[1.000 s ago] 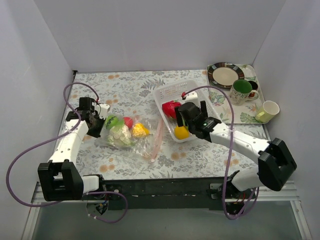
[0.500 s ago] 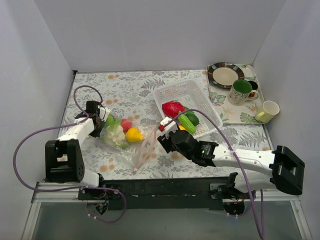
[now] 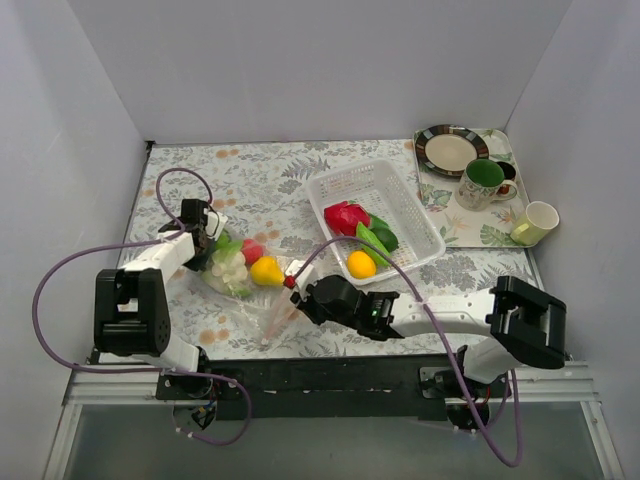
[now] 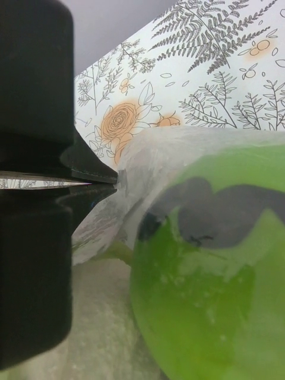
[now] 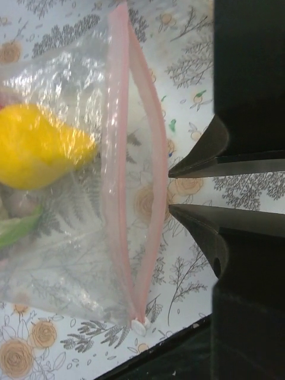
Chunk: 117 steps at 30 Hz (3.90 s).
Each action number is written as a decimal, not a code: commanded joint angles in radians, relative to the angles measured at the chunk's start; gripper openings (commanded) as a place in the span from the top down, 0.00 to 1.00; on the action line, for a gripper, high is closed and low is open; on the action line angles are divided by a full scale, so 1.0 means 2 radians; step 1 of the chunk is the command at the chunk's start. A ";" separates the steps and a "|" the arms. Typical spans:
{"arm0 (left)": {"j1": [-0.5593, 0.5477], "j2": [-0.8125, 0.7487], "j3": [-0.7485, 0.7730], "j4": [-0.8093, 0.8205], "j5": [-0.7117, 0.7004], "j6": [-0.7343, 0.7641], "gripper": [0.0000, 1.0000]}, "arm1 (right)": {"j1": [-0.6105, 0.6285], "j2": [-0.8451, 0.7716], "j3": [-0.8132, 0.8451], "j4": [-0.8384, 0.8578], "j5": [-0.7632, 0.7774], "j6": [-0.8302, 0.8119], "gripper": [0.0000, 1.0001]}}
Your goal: Open the zip-top bag and remove the fake food
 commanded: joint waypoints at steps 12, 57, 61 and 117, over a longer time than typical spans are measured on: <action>-0.002 -0.040 -0.014 0.007 -0.009 0.017 1.00 | 0.005 0.150 0.095 0.095 -0.023 -0.012 0.39; -0.002 0.000 -0.041 0.031 -0.029 0.070 1.00 | -0.071 0.274 0.126 0.219 -0.031 -0.022 0.24; -0.002 0.000 -0.043 0.031 -0.031 0.070 1.00 | -0.072 0.291 0.135 0.218 -0.054 -0.010 0.29; -0.005 -0.082 0.416 -0.361 0.294 -0.125 1.00 | -0.285 -0.125 0.020 -0.211 0.195 0.128 0.99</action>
